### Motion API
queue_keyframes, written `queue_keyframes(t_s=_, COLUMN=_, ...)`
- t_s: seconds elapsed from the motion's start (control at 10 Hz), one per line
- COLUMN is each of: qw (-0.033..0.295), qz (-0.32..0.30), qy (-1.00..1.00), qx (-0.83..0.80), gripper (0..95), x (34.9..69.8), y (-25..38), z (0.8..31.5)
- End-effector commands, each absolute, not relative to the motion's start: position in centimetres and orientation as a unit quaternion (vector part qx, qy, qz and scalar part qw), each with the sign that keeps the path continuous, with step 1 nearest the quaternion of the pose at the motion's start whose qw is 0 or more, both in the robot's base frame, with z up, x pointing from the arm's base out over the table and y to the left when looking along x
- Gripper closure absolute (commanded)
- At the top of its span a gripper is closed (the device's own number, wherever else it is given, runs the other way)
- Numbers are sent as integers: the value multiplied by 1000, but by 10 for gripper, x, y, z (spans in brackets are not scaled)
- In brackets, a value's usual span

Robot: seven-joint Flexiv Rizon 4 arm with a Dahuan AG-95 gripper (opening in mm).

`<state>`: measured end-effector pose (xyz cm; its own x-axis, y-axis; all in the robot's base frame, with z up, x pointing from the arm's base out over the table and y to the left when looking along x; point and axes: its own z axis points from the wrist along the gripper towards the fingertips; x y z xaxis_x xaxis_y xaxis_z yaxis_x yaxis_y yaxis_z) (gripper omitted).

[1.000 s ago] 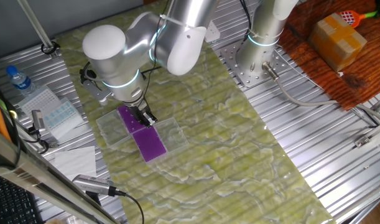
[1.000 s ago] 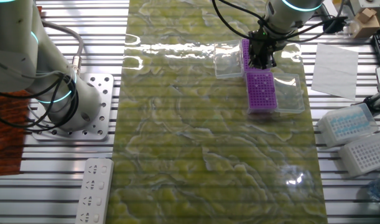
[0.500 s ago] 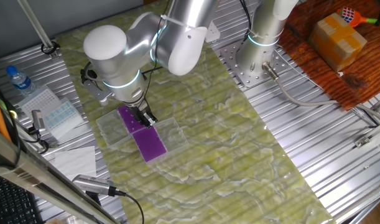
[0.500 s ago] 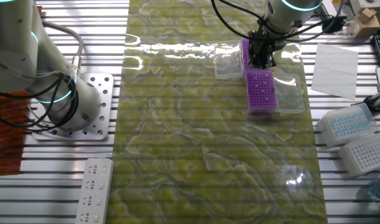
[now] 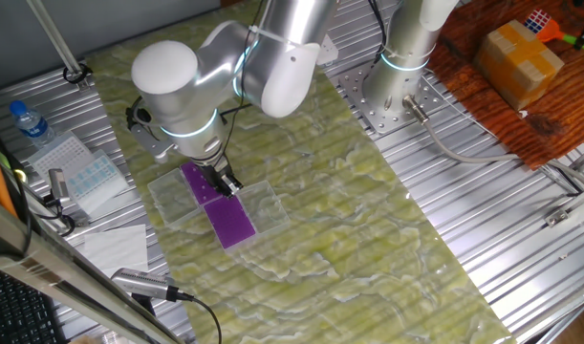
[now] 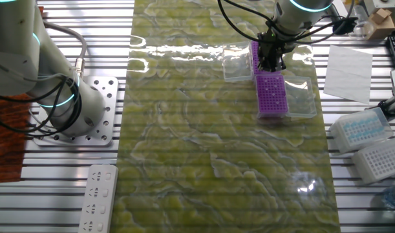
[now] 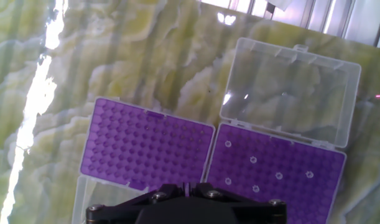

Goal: Transfer all small pipette tips from one holder to another

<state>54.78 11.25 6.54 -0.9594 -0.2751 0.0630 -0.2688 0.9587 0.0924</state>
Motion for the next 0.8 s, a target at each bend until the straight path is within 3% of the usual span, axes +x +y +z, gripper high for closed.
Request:
queue_keyframes(t_s=0.1, qw=35, qz=-41, qy=-988, qx=146, gripper=950, x=548, y=113, z=63)
queue_keyframes(t_s=0.2, qw=33, qz=-43, qy=-986, qx=157, gripper=950, x=547, y=112, z=61)
queue_keyframes(t_s=0.3, qw=32, qz=-43, qy=-985, qx=163, gripper=760, x=547, y=112, z=60)
queue_keyframes(t_s=0.4, qw=31, qz=-41, qy=-984, qx=171, gripper=760, x=546, y=112, z=59)
queue_keyframes(t_s=0.5, qw=30, qz=-40, qy=-983, qx=178, gripper=570, x=546, y=111, z=59)
queue_keyframes(t_s=0.6, qw=31, qz=-36, qy=-981, qx=189, gripper=760, x=546, y=110, z=59)
queue_keyframes(t_s=0.8, qw=34, qz=-25, qy=-974, qx=221, gripper=760, x=547, y=96, z=66)
